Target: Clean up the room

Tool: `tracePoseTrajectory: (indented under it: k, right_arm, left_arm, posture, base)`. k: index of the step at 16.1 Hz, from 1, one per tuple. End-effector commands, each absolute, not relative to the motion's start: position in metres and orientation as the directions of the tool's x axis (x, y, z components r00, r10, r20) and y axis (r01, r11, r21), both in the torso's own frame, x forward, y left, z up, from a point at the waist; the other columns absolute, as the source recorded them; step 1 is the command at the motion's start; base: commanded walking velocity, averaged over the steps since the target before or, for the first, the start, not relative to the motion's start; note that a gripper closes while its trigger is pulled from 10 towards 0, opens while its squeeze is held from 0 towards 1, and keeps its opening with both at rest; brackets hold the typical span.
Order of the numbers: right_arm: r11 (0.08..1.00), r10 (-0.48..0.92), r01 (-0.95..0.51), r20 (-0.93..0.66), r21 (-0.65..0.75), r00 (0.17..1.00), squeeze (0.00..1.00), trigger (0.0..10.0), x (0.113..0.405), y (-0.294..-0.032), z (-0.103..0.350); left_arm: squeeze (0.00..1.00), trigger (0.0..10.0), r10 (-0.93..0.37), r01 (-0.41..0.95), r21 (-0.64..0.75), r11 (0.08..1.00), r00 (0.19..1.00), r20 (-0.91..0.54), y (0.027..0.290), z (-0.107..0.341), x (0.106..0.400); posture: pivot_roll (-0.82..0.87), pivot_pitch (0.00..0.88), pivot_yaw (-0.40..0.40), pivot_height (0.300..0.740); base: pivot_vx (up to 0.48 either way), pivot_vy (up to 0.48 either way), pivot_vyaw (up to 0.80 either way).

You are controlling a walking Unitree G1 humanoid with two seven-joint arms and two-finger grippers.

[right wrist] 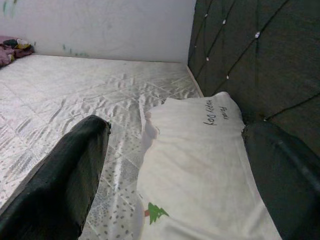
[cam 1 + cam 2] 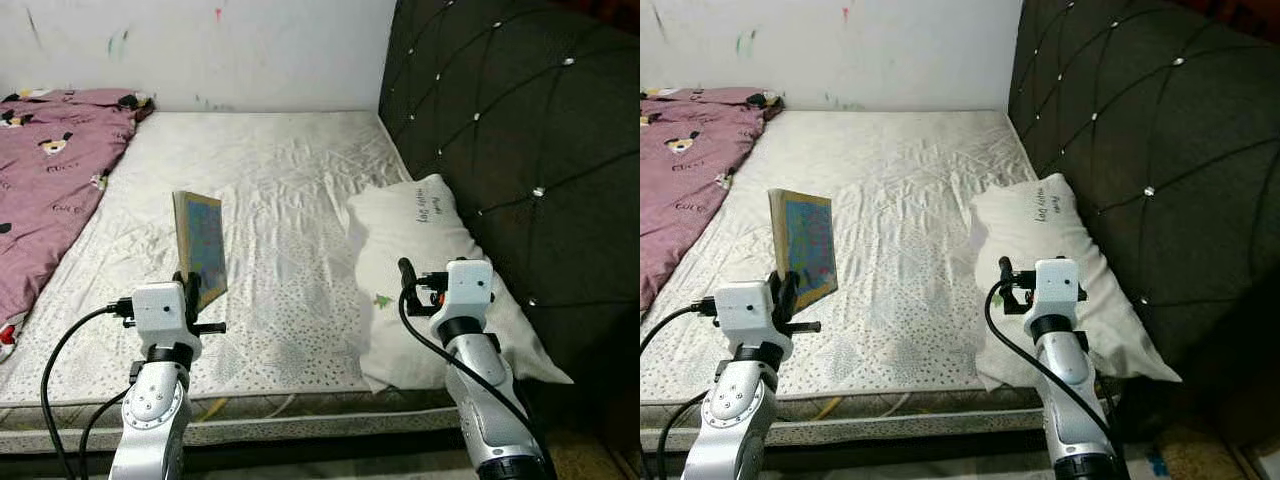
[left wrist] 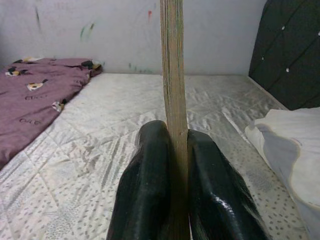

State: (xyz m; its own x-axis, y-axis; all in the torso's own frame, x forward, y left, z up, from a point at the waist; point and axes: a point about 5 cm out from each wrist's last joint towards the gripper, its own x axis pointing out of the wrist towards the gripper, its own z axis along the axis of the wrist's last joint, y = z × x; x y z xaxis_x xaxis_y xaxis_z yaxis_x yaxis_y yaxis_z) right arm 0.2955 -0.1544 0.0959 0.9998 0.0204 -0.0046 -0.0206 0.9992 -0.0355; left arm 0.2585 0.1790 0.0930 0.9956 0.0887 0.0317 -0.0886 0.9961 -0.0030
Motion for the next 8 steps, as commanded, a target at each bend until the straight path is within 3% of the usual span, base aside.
tracePoseTrajectory:
  k: [1,8]
  right_arm:
    - [1.0,0.009,-0.009,-0.016,-0.029,1.0,0.0,10.0,0.2963,-0.1559,0.0948]
    - [1.0,0.006,-0.006,-0.017,-0.026,1.0,0.0,10.0,0.2968,-0.1561,0.0946]
  left_arm:
    - [0.0,10.0,0.086,-0.086,-0.006,0.996,0.993,0.077,0.1796,0.1034,0.2606]
    - [0.0,10.0,0.081,-0.081,-0.003,0.997,0.994,0.074,0.179,0.1031,0.2614]
  posture:
    - [0.03,0.029,-0.007,0.74]
    - [0.03,0.031,-0.006,0.74]
  base:
    - [0.304,0.0,0.0]
    - [0.299,0.0,0.0]
